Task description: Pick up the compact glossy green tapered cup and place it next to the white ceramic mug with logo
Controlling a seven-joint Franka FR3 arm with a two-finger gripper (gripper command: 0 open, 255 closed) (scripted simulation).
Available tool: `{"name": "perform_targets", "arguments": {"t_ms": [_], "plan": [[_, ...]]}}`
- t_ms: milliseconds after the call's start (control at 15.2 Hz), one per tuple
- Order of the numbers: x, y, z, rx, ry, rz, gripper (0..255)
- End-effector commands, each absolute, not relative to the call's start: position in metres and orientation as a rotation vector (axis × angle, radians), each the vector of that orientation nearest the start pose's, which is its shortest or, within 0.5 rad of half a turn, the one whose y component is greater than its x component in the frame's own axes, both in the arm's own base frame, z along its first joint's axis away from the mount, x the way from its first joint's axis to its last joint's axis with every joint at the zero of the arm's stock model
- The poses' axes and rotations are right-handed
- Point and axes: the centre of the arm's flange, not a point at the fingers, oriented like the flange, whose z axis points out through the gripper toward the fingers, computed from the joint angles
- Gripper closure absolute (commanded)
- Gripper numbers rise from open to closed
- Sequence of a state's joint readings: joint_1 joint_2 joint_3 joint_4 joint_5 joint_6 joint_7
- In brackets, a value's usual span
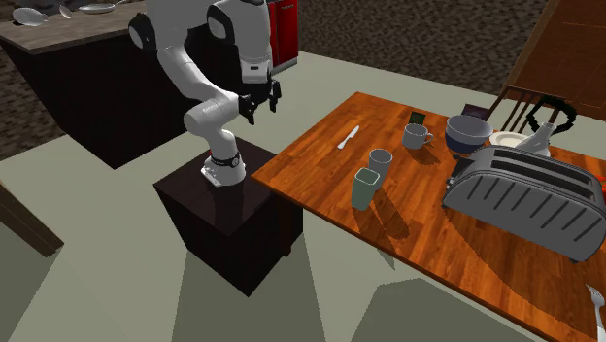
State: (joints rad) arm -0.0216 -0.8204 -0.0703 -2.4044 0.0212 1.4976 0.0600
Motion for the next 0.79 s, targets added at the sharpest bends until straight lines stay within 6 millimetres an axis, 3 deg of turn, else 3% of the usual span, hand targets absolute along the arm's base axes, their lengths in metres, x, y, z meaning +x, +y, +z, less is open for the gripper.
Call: {"name": "perform_targets", "arguments": {"t_ms": [0, 726], "plan": [[0.288, -0.03, 0.572, -3.06, 0.194, 0.134, 0], [0.416, 0.005, 0.513, -3.094, 0.14, 0.121, 0]]}}
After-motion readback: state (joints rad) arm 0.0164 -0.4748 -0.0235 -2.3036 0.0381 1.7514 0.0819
